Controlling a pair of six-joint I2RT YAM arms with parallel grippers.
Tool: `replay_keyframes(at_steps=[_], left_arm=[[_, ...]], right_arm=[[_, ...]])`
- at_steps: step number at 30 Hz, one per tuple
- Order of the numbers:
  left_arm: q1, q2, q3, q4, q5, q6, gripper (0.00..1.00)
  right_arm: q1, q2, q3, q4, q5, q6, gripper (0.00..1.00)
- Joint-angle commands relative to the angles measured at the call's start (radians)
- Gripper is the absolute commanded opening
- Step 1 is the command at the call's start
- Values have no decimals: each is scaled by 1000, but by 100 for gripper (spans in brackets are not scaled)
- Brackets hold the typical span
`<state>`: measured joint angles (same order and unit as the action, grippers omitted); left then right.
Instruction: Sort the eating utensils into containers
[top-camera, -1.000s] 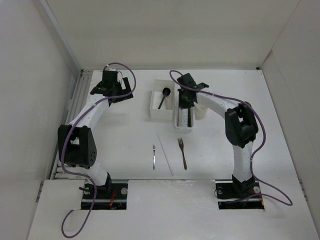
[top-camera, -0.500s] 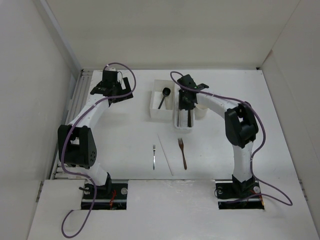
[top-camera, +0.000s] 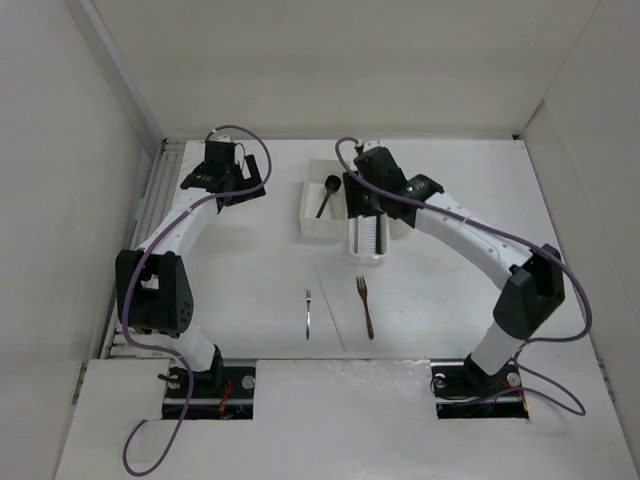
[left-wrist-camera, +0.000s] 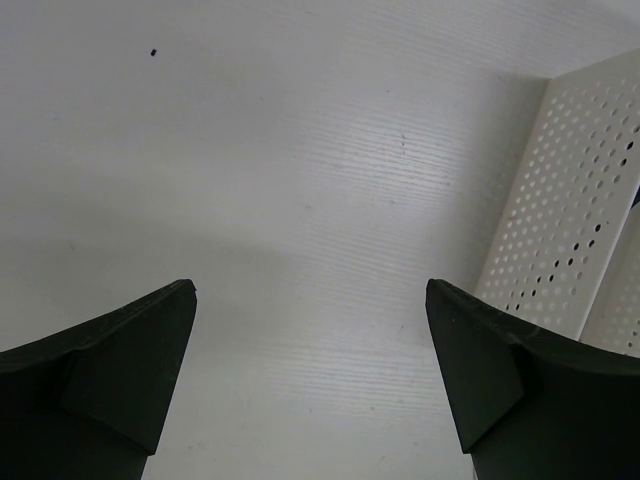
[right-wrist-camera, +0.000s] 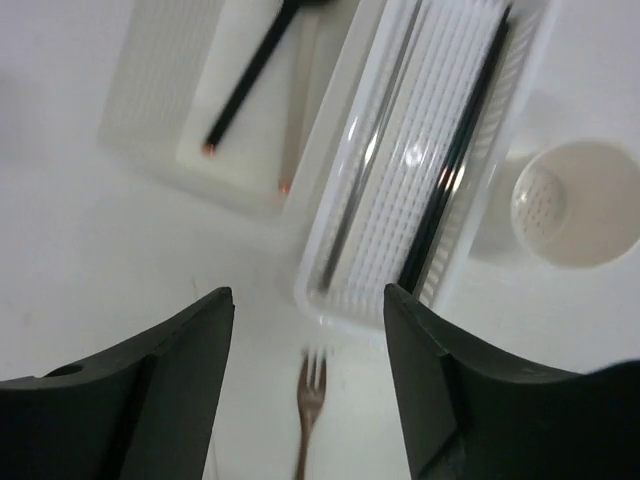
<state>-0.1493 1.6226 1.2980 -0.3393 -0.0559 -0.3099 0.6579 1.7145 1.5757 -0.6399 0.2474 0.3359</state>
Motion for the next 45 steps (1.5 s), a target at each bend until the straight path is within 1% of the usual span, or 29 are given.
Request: replay_keyframes(at_steps=[1, 2, 3, 5, 6, 9, 11, 12, 16, 18, 20, 23, 24, 26, 27, 28, 29, 32, 36, 37, 38, 39, 40, 41, 45], left_arm=[[4, -36, 49, -13, -62, -20, 99], [4, -36, 64, -24, -74, -20, 99], [4, -36, 75, -24, -93, -20, 99], [-5, -36, 95, -24, -107, -20, 99], [-6, -36, 95, -24, -107, -20, 99], [-6, -36, 83, -24, -96, -20, 99], [-6, -49, 58, -24, -87, -20, 99], [4, -58, 58, -24, -87, -20, 99], [4, -69, 58, -24, -96, -20, 99], [4, -79, 47, -15, -96, -20, 99], [4, -102, 38, -15, -76, -20, 99], [4, -113, 14, -15, -76, -11, 99], [4, -124, 14, -15, -76, -11, 99], [4, -135, 4, -15, -76, -11, 99], [4, -135, 4, -15, -64, -11, 99], [4, -135, -5, -6, -64, -11, 99], [4, -135, -5, -6, -64, -11, 99], [4, -144, -5, -6, -64, -11, 99], [4, -153, -14, -6, -64, -11, 99], [4, -153, -14, -6, -64, -11, 99], [4, -153, -14, -6, -64, -11, 99], [4, -153, -14, -6, -73, -11, 99], [4, -153, -14, -6, -73, -11, 99], [4, -162, -14, -6, -82, -11, 99], [4, -162, -14, -6, -82, -11, 99]], right_arm=[[58, -54, -172, -67, -26, 33, 69], [75, -67, -207, -67, -37, 51, 73], [110, -78, -270, -67, -48, 67, 74], [156, -87, -321, -67, -60, 90, 74], [204, -87, -339, -67, -47, 106, 74], [252, -72, -373, -93, -36, 147, 72], [275, -56, -402, -122, -36, 176, 72], [275, -47, -411, -122, -45, 210, 71], [275, -70, -482, -89, -77, 242, 71], [275, -70, -523, -57, -97, 242, 67], [275, -31, -543, -17, -120, 233, 64], [275, -7, -568, 26, -129, 245, 61], [275, 3, -580, 40, -141, 245, 60], [275, 4, -589, 66, -142, 256, 52], [275, 4, -598, 66, -128, 267, 47], [275, 4, -599, 66, -117, 267, 38], [275, 4, -599, 66, -106, 278, 34], [275, 4, -599, 86, -86, 278, 34], [275, 56, -571, 86, -86, 252, 35], [275, 68, -571, 86, -86, 252, 33], [275, 68, -571, 86, -86, 252, 28], [275, 68, -571, 86, -86, 252, 10], [275, 68, -571, 86, -86, 252, 2], [275, 68, -580, 86, -86, 252, 0], [255, 16, -602, 106, -96, 243, 0]])
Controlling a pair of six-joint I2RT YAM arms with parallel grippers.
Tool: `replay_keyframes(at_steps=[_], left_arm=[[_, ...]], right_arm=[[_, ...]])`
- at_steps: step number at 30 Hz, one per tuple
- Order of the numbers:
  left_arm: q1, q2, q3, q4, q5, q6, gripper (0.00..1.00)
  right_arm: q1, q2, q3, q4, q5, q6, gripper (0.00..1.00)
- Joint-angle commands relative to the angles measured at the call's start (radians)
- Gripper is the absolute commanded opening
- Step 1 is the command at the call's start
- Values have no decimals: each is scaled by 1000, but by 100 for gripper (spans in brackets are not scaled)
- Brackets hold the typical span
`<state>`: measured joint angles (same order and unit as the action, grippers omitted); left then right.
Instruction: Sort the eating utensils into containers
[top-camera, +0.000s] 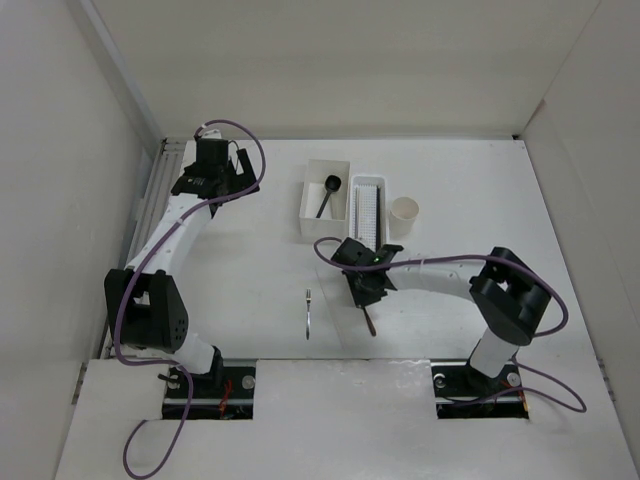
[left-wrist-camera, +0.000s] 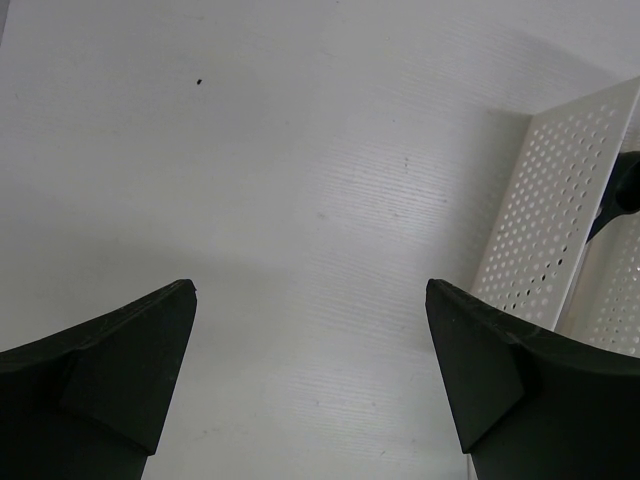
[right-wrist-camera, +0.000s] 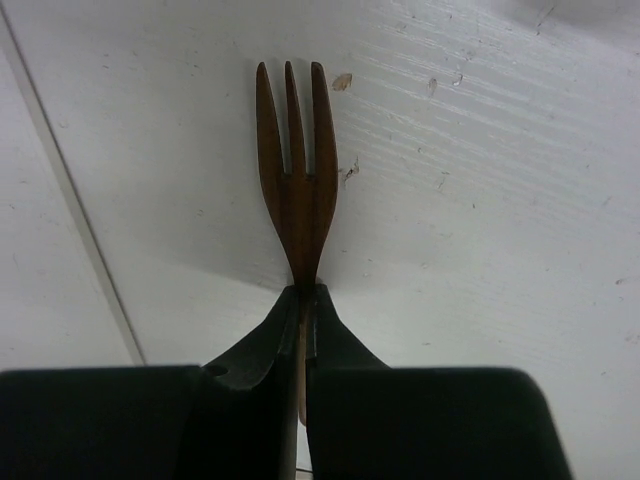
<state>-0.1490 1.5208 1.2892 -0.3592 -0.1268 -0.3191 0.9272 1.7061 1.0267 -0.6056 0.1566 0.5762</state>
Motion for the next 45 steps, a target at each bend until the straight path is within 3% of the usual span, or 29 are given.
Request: replay_keyframes(at_steps=[1, 6, 9, 14, 16, 17, 21, 25, 43, 45], left_arm=[[3, -60, -5, 14, -11, -1, 99], [3, -51, -5, 14, 0, -1, 99], [3, -51, -5, 14, 0, -1, 99], [3, -51, -5, 23, 0, 8, 99], [3, -51, -5, 23, 0, 8, 99], [3, -51, -5, 23, 0, 8, 99], [3, -42, -5, 23, -10, 17, 99], [3, -42, -5, 23, -19, 26, 99], [3, 15, -5, 32, -40, 35, 99], [3, 15, -5, 32, -50, 35, 99]], right_arm=[[-14, 9, -41, 81, -5, -12, 0], [-14, -164, 64, 118, 23, -174, 0], [-14, -305, 93, 228, 128, -275, 0], [-181, -460, -35, 650, 309, -380, 0], [-256, -470, -82, 781, 310, -444, 0], [-334, -453, -99, 896, 260, -467, 0], [-474, -341, -138, 1076, 97, -533, 0], [-551, -260, -189, 1280, 31, -523, 0], [-576, -115, -209, 1276, 89, -487, 0], [-576, -115, -209, 1244, 89, -463, 10]])
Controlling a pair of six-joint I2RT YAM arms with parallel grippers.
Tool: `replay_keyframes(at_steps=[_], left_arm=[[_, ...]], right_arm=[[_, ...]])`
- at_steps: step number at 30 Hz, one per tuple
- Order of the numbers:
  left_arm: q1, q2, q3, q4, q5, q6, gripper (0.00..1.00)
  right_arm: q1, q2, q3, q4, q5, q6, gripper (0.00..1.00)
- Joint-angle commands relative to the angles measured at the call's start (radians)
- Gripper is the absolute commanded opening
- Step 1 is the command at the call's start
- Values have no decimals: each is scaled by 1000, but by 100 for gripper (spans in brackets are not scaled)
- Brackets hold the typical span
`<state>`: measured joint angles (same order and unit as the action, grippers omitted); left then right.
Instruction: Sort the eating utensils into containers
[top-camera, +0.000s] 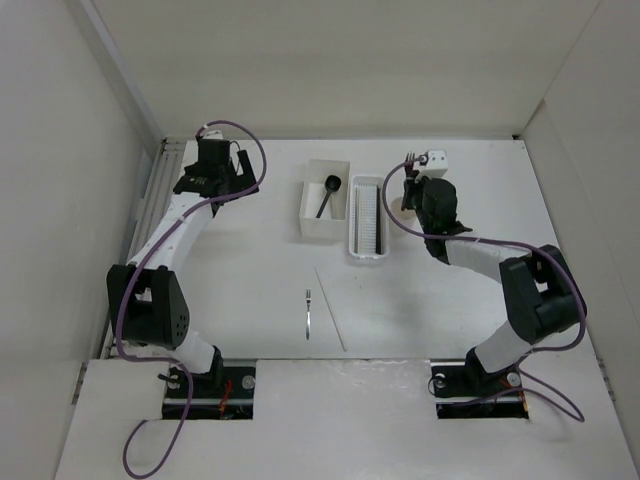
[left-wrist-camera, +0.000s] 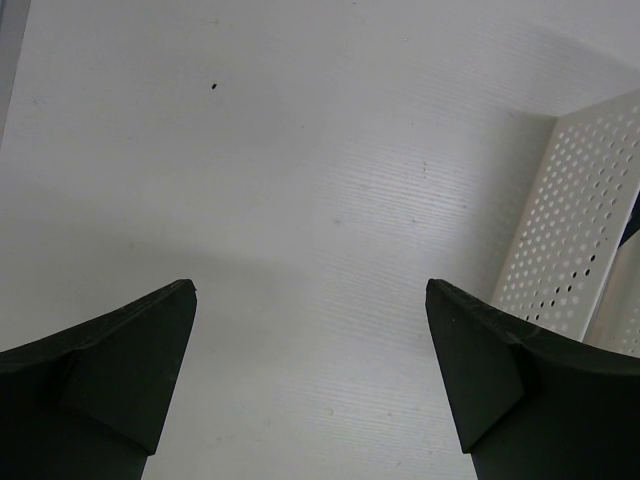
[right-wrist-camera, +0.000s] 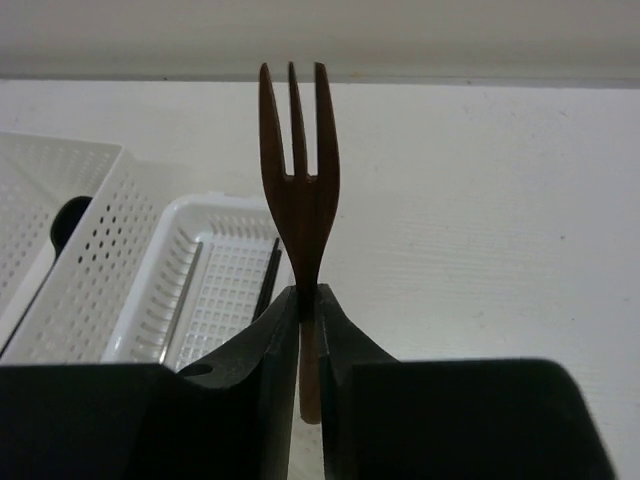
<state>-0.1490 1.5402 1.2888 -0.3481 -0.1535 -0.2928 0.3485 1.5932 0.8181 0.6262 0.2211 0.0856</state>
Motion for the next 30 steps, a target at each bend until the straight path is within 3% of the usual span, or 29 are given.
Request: replay_keyframes(at_steps=[1, 5, 18, 21, 25, 26, 29, 30], left_arm=[[3, -5, -5, 21, -23, 9, 99], [3, -5, -5, 21, -12, 9, 99], [3, -23, -14, 21, 28, 0, 97], [3, -23, -23, 31, 37, -11, 96], [3, -32, -32, 31, 48, -11, 95], [3, -32, -32, 31, 48, -20, 95], [3, -41, -32, 31, 48, -20, 95], [3, -42, -32, 31, 48, -20, 95]], right_arm=[[3, -12, 0, 1, 24, 28, 19], [3, -12, 0, -25, 3, 37, 29], [41, -119, 64, -128, -48, -64, 30], [116, -174, 105, -201, -48, -159, 38], [228, -216, 238, -474, -57, -191, 68], [259, -229, 251, -535, -57, -176, 81], [377, -240, 263, -787, -39, -91, 86], [401, -240, 263, -848, -28, 19, 86]])
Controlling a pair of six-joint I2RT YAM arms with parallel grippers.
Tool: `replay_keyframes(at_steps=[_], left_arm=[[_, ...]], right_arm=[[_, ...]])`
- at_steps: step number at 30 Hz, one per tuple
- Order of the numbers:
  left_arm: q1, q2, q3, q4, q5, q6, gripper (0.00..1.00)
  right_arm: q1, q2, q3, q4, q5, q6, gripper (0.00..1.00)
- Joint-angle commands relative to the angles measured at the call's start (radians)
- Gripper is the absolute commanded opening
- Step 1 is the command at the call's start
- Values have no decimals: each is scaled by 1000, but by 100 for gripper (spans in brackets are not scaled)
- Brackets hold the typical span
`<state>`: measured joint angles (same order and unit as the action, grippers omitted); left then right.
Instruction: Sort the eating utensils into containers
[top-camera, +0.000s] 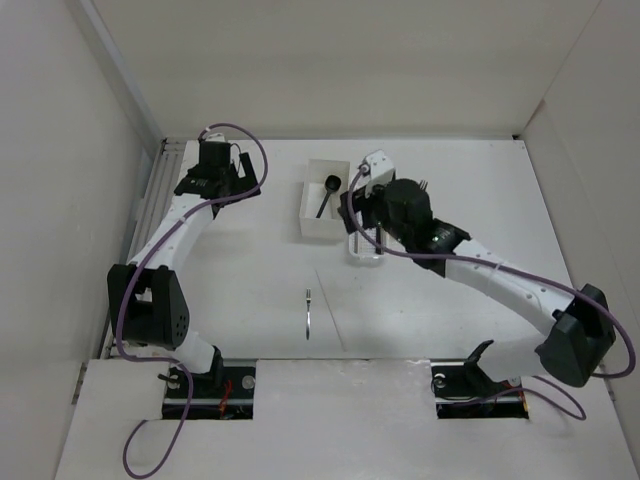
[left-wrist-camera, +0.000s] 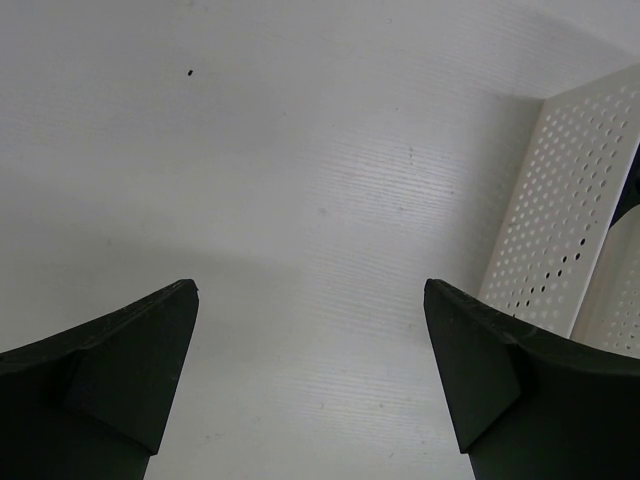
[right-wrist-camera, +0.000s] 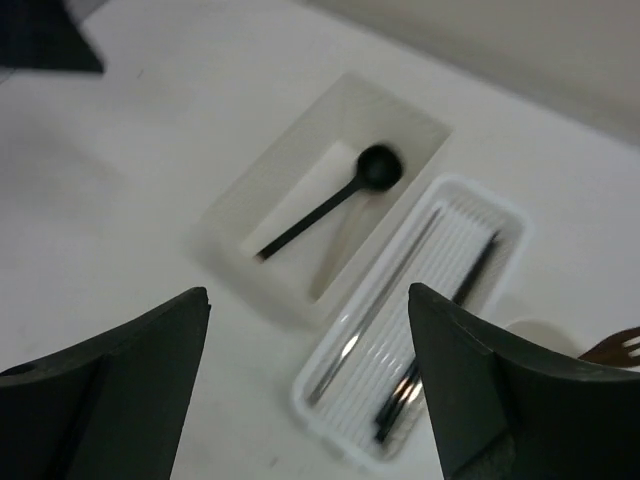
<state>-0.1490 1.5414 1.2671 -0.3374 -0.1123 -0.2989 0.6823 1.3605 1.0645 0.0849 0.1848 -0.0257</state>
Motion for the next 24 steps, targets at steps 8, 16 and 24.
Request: replay_keyframes(at_steps=[8, 16, 24], left_arm=[[-46, -93, -31, 20, -90, -34, 96], [-46, -196, -141, 49, -64, -45, 96], [-46, -267, -172, 67, -64, -36, 96]], right_arm=[[316, 90, -44, -554, 7, 420, 81], [338, 222, -22, -531, -79, 443, 63], [369, 339, 18, -522, -81, 434, 61]])
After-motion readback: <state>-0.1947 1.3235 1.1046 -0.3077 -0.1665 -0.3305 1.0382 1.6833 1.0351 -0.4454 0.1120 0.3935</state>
